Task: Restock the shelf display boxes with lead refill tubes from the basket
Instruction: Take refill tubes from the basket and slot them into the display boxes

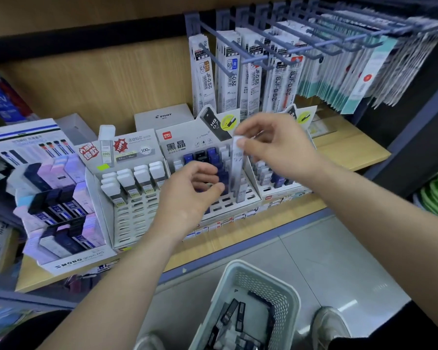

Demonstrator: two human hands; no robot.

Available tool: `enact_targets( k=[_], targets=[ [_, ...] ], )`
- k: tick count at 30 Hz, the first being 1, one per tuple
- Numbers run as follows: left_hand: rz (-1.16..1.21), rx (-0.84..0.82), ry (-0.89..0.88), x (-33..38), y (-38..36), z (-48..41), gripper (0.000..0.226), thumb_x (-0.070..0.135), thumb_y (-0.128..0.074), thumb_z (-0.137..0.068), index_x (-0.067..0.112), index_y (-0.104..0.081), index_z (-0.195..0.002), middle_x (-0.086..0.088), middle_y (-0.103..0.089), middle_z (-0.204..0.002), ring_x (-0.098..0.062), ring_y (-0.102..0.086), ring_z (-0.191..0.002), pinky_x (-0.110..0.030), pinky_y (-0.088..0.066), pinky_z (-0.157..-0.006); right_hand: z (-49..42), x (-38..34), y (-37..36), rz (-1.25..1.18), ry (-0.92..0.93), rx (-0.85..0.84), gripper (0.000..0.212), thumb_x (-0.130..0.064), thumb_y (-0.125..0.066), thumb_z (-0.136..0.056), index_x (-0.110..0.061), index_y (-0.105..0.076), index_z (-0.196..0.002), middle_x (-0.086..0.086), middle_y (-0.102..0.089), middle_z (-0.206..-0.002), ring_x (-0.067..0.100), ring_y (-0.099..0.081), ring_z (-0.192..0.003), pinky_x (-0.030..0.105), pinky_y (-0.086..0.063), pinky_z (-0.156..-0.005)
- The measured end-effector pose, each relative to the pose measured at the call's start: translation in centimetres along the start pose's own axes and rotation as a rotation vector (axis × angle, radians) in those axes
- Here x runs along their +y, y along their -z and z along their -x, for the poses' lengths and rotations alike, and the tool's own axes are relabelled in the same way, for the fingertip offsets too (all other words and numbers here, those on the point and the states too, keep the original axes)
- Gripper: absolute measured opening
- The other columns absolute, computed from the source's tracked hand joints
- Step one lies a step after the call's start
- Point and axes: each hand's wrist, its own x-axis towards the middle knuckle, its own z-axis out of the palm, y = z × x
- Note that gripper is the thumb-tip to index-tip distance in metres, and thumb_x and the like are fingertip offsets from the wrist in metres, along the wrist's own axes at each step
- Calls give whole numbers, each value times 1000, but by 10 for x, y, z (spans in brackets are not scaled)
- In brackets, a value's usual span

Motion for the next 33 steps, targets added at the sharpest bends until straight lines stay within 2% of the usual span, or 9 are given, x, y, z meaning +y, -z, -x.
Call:
enact_targets(
  k=[2, 6, 9, 10, 13, 18, 26, 30, 33],
  targets=[
    [-232, 4, -71, 0, 3, -2, 25, 26, -77, -85, 30, -67, -108, 17, -69, -102, -2, -62, -95, -21, -47, -85, -4, 9, 20, 47, 12, 91, 10, -14, -72, -90, -23, -71, -95, 0, -69, -89, 22, -67, -73, 34, -59, -69],
    [-622, -56, -109, -6, 9, -6, 49, 40, -71, -87, 28, -57, -133, 8, -56, -134, -16, -46, -126, -32, -37, -104, -8, 35, 27, 156, -18, 154, 16, -16, -72, -90, -31, -67, -89, -4, -68, -91, 19, -67, -75, 32, -59, -72],
    [-752, -116, -85, -15, 6, -6, 61, 44, -69, -87, 26, -50, -143, 8, -42, -151, -17, -34, -139, -33, -29, -115, -12, 51, 13, 234, -38, 87, 10, -11, -71, -90, -21, -68, -92, -6, -68, -89, 11, -67, -76, 13, -51, -70],
    [-773, -126, -88, -18, 5, -6, 63, 44, -69, -88, 26, -49, -144, 8, -38, -153, -17, -32, -141, -33, -26, -116, -13, 56, 9, 259, -43, 65, 10, -11, -71, -90, -20, -68, -92, -8, -67, -88, 10, -67, -78, 8, -48, -68],
    [-797, -133, -103, -21, 5, -7, 62, 44, -68, -89, 27, -48, -145, 9, -34, -156, -16, -30, -142, -31, -24, -118, -16, 68, 1, 303, -60, 17, 13, -10, -72, -90, -22, -67, -92, -10, -67, -87, 10, -68, -82, 8, -46, -69],
    [-782, -133, -117, -25, 6, -8, 57, 42, -68, -89, 27, -50, -142, 10, -35, -155, -15, -31, -141, -32, -25, -117, -18, 75, 2, 321, -96, 32, 9, -10, -72, -90, -16, -71, -97, -6, -69, -87, 12, -67, -82, 3, -45, -70],
    [-756, -149, -132, -27, 11, -6, 58, 42, -66, -91, 28, -48, -144, 12, -32, -156, -13, -29, -142, -30, -23, -118, -16, 74, 1, 412, -44, -89, 12, -9, -70, -91, -21, -71, -93, -3, -72, -92, 11, -67, -84, 21, -53, -80],
    [-756, -163, -131, -27, 12, -6, 61, 44, -66, -91, 29, -46, -146, 12, -30, -158, -13, -27, -144, -31, -21, -119, -17, 79, -8, 490, 15, -61, 15, -11, -65, -94, -17, -75, -105, -1, -73, -101, 10, -64, -86, 23, -51, -87],
    [-753, -187, -124, -26, 14, -6, 64, 45, -64, -91, 30, -42, -149, 13, -27, -160, -13, -25, -146, -31, -20, -120, -19, 82, -11, 552, 25, -72, 19, -13, -64, -95, -17, -75, -110, 1, -72, -107, 12, -61, -88, 30, -53, -89]
  ],
)
